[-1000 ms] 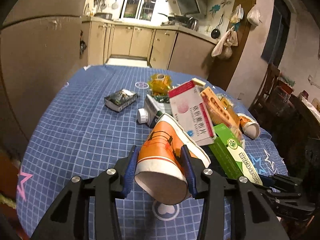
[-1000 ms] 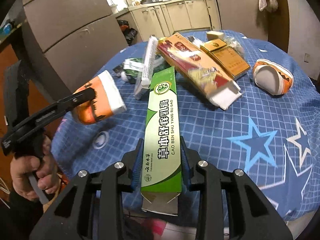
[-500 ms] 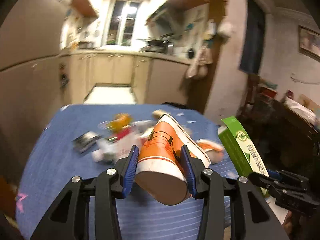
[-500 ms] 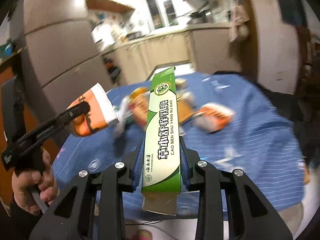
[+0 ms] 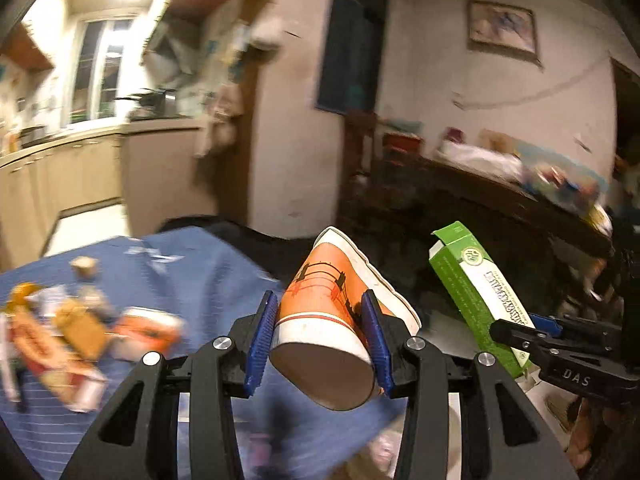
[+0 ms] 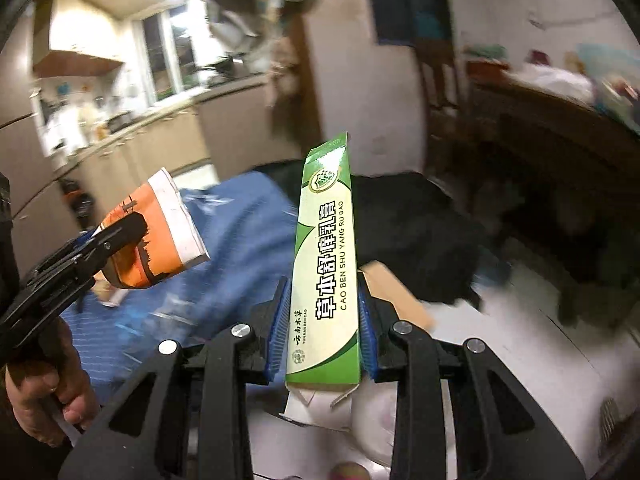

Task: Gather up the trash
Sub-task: 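Carry the box and cup to the white bucket and release both, then swing both tools back over the table toward the boxes, then grasp the red-and-yellow box with the right gripper while the left gripper grasps the white medicine box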

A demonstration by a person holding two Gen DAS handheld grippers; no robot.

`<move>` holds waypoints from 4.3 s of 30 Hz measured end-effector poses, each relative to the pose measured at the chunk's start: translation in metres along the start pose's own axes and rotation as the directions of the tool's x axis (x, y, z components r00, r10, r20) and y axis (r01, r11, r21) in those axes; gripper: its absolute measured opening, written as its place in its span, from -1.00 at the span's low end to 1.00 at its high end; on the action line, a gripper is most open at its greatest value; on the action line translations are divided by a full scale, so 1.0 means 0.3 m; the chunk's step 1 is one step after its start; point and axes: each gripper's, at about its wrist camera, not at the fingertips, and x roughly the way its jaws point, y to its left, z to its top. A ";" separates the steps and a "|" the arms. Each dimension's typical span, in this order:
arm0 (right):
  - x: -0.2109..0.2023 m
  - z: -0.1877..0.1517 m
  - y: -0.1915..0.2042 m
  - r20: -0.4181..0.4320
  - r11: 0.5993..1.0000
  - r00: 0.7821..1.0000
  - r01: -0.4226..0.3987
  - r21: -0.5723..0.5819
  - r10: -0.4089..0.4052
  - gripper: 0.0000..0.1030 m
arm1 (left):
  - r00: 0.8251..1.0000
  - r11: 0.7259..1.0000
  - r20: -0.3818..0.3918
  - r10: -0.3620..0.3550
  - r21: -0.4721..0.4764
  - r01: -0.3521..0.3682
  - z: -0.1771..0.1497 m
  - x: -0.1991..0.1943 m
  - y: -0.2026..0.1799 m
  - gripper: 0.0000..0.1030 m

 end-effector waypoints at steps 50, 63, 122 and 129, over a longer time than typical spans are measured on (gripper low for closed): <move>0.460 -0.491 -0.528 -0.501 0.964 0.865 0.160 0.210 -0.035 -0.40 | 0.882 0.952 -0.468 0.047 0.289 0.102 -0.705 0.761 -0.498 -0.13; 0.423 -0.495 -0.564 -0.474 0.955 0.880 0.176 0.238 -0.044 0.01 | 0.856 0.952 -0.516 0.021 0.271 0.140 -0.734 0.790 -0.501 -0.07; 0.538 -0.065 1.236 -0.446 0.470 0.722 -0.687 -0.555 0.529 0.42 | 0.846 0.692 -0.249 0.472 -0.490 -0.530 -0.412 -0.499 1.328 0.50; 0.580 -0.073 1.308 -0.453 0.444 0.739 -0.666 -0.599 0.498 0.43 | 0.874 0.716 -0.285 0.393 -0.502 -0.485 -0.426 -0.357 1.363 0.55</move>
